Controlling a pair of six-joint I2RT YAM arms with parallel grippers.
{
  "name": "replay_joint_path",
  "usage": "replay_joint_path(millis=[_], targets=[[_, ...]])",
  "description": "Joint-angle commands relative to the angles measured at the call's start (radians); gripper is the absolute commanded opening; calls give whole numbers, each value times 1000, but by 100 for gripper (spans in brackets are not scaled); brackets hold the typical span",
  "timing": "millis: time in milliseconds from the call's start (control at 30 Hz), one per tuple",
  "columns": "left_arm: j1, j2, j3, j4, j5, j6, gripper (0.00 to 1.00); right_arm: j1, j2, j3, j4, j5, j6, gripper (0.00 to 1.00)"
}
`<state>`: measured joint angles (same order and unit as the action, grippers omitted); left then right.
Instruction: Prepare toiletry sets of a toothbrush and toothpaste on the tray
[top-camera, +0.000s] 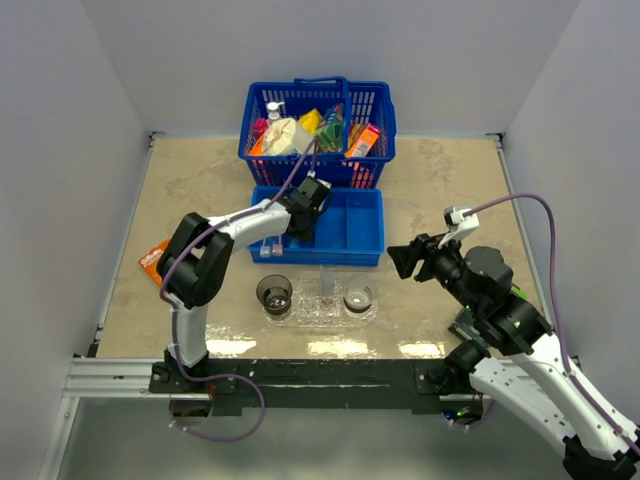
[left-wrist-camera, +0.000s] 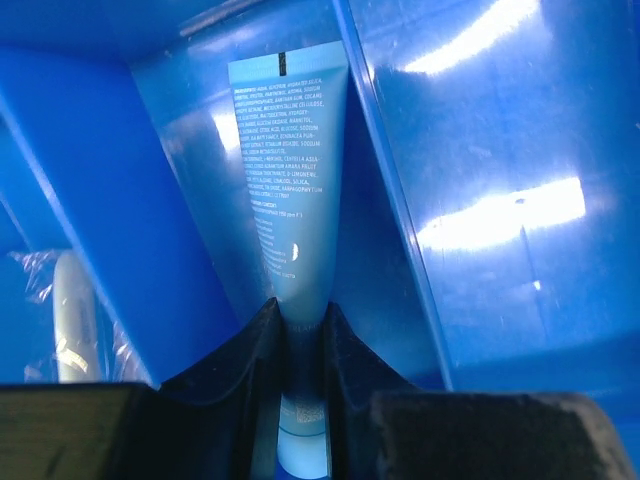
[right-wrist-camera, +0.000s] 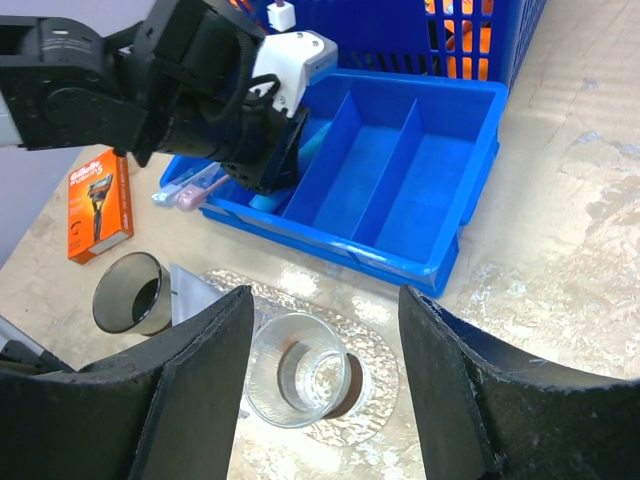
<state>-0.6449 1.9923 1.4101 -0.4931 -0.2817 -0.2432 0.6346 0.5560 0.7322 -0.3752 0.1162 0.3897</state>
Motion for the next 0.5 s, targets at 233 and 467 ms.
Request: replay_joint_path(millis=[233,467], targets=[[-6,-289,-91,157,-25,58,0,-1,27,22,19,20,-3,63],[-6,-385,-149,221,-11,108,0,-1,58,44,16,17,0,63]])
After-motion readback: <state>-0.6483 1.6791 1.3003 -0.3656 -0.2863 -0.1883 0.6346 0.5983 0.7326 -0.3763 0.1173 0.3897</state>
